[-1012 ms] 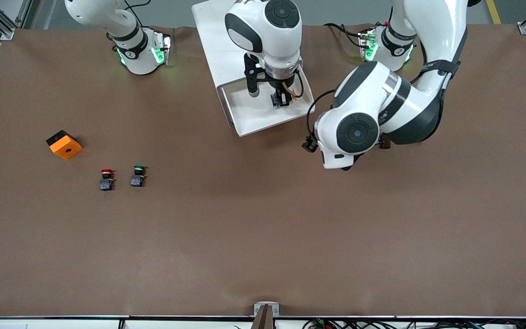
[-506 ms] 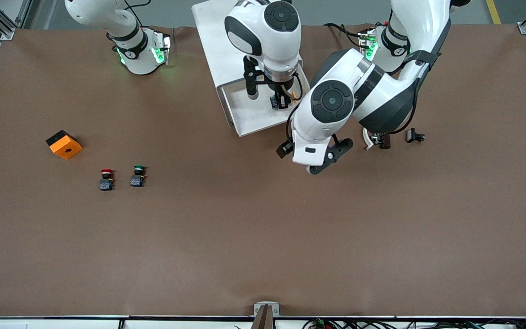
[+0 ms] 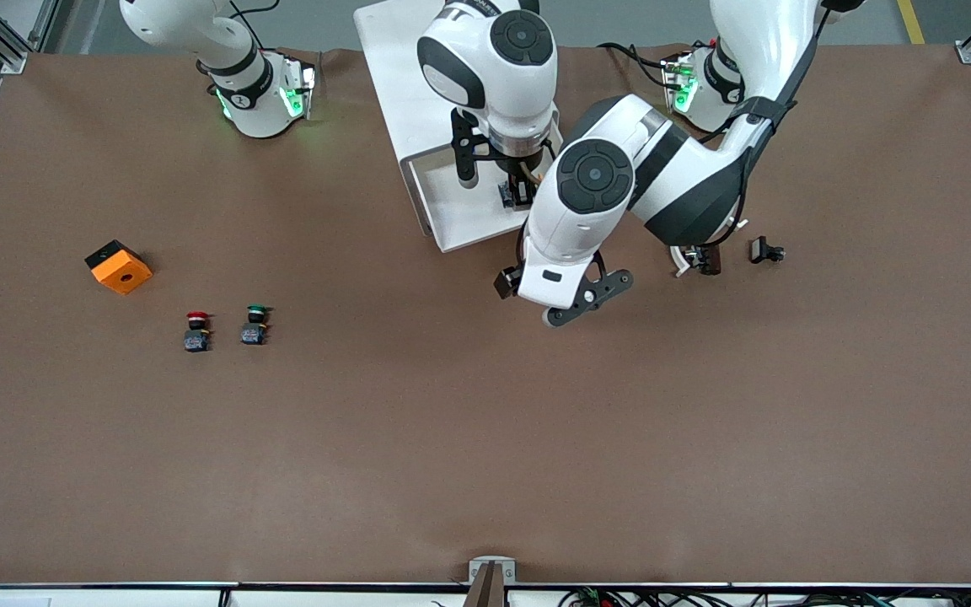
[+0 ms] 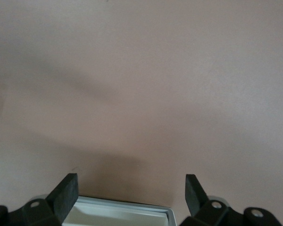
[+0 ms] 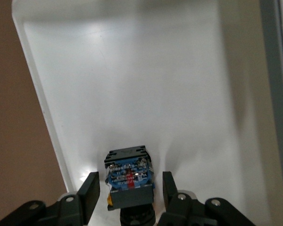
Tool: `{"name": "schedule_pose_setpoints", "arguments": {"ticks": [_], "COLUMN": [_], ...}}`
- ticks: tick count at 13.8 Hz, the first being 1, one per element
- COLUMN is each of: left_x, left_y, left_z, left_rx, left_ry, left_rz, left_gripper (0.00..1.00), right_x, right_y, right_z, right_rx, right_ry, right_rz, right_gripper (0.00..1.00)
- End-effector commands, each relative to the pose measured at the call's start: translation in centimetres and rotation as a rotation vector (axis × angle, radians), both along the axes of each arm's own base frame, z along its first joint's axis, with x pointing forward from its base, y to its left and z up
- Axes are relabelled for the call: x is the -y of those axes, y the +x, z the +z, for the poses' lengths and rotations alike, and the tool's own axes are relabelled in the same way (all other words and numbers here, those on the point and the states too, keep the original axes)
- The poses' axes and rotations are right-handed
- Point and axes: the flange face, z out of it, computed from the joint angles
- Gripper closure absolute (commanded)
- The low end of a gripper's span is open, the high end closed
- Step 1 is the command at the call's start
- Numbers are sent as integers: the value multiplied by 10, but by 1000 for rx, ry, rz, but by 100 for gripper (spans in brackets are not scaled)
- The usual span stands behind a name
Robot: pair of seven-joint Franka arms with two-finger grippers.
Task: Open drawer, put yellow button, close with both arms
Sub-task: 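Open the right gripper to release the button inside the drawer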
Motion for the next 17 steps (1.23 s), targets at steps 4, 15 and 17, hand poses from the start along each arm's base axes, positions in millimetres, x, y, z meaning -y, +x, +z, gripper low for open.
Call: {"name": "schedule_pose_setpoints", "arguments": {"ticks": [4, 15, 17], "left_x": [-9, -51, -50], "left_y": [6, 33, 32], "left_z": [1, -17, -19], "left_rx": [50, 82, 79], "left_ry": [-17, -58, -61], "left_rz": [-122, -128, -129], "left_gripper": [0, 0, 0], "right_x": [-5, 2, 10], "right_y": [1, 9, 21], "right_z": [19, 48, 48], "right_rx": [50, 54, 54], "right_ry": [4, -15, -17], "right_rz": [75, 811, 821], "right_gripper": [0, 0, 0]}}
